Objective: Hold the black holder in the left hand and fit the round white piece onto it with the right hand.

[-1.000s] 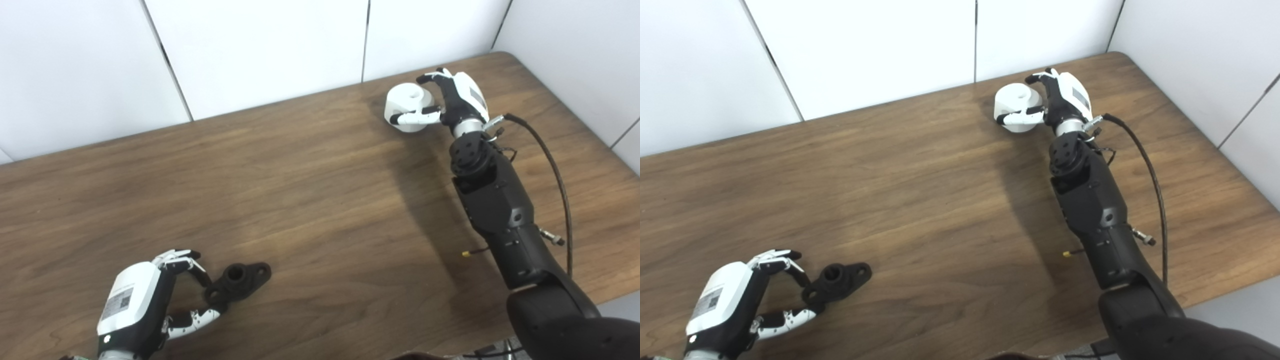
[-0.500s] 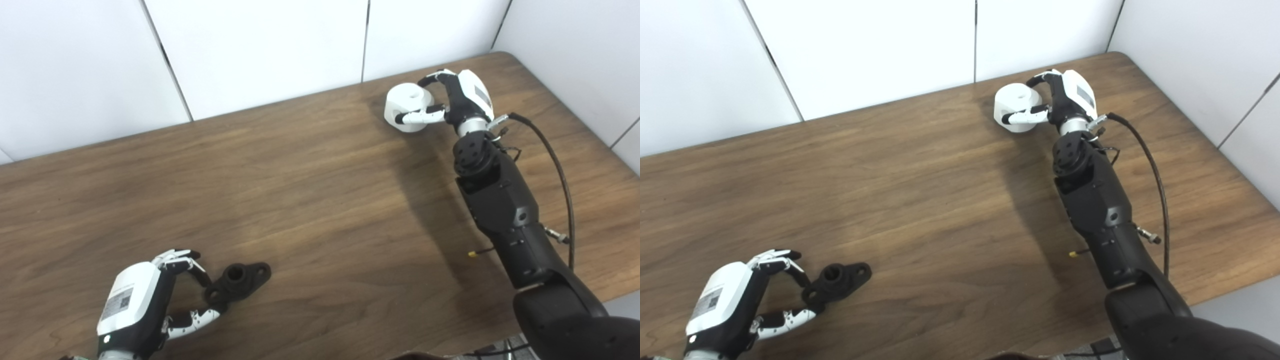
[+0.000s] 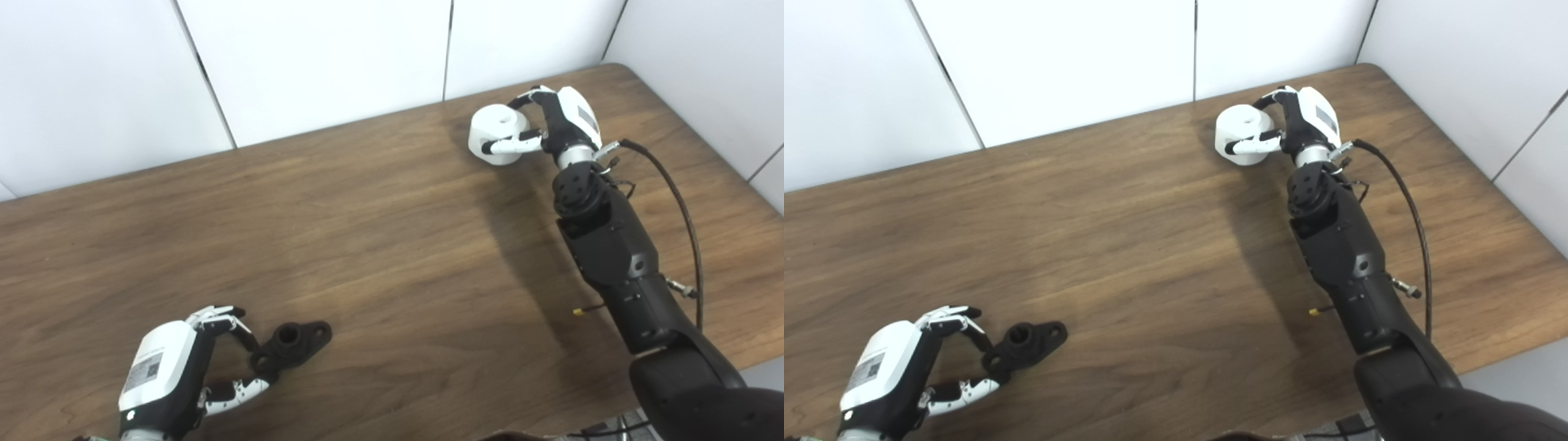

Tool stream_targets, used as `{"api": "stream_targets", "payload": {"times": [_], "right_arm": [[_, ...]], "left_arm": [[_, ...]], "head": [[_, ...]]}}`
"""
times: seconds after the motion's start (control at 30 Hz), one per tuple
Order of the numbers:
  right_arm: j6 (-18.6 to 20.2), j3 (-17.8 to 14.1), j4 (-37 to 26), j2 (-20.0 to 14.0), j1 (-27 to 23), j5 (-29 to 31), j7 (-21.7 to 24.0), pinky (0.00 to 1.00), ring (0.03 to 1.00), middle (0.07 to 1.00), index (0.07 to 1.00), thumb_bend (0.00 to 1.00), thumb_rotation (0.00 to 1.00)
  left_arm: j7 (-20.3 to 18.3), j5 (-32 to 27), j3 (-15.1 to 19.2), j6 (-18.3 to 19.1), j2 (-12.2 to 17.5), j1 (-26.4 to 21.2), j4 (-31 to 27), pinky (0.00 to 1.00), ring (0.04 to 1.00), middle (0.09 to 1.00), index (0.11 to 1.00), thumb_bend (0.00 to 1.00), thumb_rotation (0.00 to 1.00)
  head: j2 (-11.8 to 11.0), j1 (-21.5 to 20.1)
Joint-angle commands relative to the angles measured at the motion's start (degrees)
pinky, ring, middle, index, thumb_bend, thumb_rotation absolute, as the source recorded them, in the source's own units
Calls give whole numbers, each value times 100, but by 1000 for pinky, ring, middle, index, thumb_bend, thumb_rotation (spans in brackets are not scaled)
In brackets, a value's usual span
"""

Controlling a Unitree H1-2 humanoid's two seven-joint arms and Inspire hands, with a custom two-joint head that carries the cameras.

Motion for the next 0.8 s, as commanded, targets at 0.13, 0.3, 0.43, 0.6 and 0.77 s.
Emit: {"api": "stream_targets", "payload": {"times": [0.13,0.3,0.43,0.6,0.77], "right_arm": [[-183,74,-73,-204,-152,-54,-164,800,946,913,641,901,257],[-208,104,-80,-212,-145,-60,-186,801,943,912,633,885,248],[-194,139,-79,-216,-140,-72,-182,807,947,915,632,884,250],[-173,170,-88,-208,-139,-95,-192,811,944,907,626,890,251],[-196,191,-73,-210,-127,-95,-218,809,942,904,620,880,244]], "left_arm": [[-236,42,55,204,160,207,118,780,856,793,488,518,44],[-215,36,66,204,148,216,105,775,852,789,487,519,44],[-238,52,60,207,161,214,109,779,855,791,488,518,44],[-258,50,67,227,160,222,69,780,856,795,488,518,44],[-275,42,70,230,166,219,57,781,858,795,488,518,44]], "head": [[13,1],[22,-3],[22,-3],[43,6],[40,1]]}}
